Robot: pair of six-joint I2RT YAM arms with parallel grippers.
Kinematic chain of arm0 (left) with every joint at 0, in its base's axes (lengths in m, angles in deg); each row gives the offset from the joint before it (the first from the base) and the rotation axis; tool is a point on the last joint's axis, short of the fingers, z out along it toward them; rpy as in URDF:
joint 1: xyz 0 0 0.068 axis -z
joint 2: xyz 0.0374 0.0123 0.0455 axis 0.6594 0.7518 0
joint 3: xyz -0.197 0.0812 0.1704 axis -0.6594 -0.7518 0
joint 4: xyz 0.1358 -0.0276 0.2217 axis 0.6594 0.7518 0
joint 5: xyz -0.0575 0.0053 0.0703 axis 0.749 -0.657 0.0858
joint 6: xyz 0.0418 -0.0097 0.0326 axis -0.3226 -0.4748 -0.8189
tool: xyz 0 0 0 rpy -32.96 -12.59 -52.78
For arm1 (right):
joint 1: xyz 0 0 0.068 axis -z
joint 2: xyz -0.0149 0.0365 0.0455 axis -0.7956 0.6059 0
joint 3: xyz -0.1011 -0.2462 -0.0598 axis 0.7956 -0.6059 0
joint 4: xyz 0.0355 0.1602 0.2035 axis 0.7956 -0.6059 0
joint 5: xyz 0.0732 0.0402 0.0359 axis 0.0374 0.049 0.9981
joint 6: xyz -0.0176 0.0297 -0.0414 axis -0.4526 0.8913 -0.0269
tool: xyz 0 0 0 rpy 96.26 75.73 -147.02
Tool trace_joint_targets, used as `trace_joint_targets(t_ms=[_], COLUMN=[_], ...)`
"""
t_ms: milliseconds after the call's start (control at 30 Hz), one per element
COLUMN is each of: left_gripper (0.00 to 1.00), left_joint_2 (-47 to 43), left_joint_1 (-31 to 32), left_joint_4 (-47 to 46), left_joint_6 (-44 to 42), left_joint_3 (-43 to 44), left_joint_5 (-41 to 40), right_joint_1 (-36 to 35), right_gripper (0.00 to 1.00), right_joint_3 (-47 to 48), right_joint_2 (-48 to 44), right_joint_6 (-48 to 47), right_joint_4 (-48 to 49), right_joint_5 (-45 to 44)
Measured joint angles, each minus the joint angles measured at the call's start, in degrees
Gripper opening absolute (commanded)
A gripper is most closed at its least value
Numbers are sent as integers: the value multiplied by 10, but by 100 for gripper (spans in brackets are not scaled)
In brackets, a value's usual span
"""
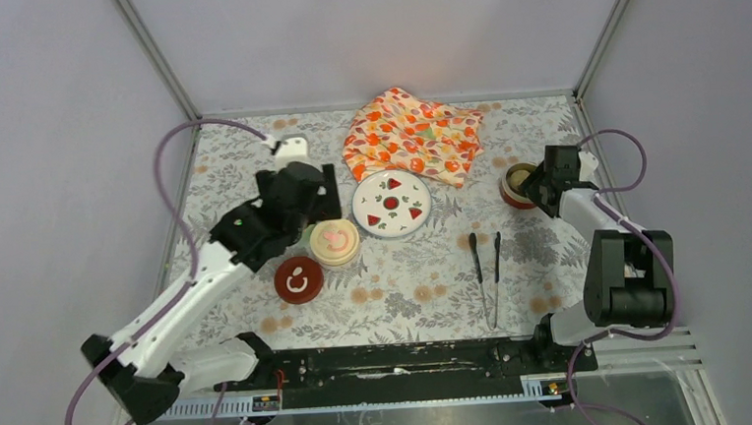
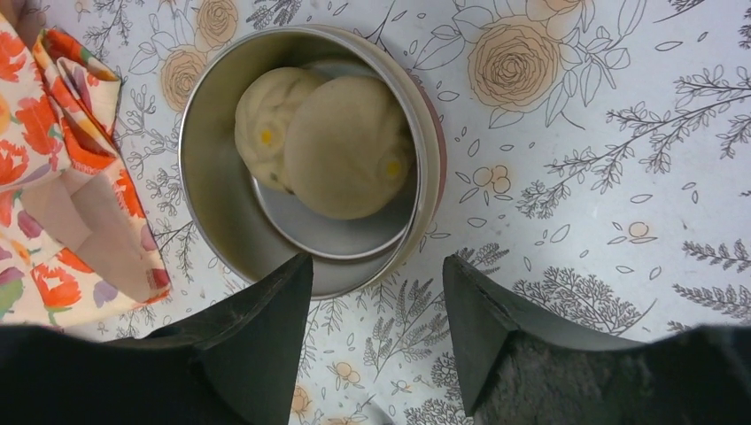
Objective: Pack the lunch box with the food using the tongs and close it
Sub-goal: Pick up the packing box from the center of the board.
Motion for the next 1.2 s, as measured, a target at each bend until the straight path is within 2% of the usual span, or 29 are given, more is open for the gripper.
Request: trace_joint_targets(t_ms=[133, 233, 467, 667, 833, 1200], left_gripper=[98, 98, 98, 98, 98, 98], left_joint_2=[-61, -104, -155, -161, -172, -182], left_joint_1=[-49, -83, -165, -201, -214, -235], left_joint_4=[-18, -45, -81, -97, -105, -106], left_joint_6=[-38, -59, -76, -79, -79, -79], left_joint_3=[-2, -38, -115, -121, -125, -130], left_joint_5=[-9, -6, 29, 59, 74, 85], right_joint_1=[0, 0, 0, 2, 1, -20], right_gripper=[55, 52, 38, 14, 2, 0], right_joint_3=[13, 19, 27, 45, 59, 127], right_joint_2=[25, 41, 69, 83, 93, 87], right_joint_6=[5, 10, 20, 23, 17, -19], right_joint_4=[1, 2, 2, 0, -17, -70], right_joint_5=[-1, 0, 3, 3, 17, 29])
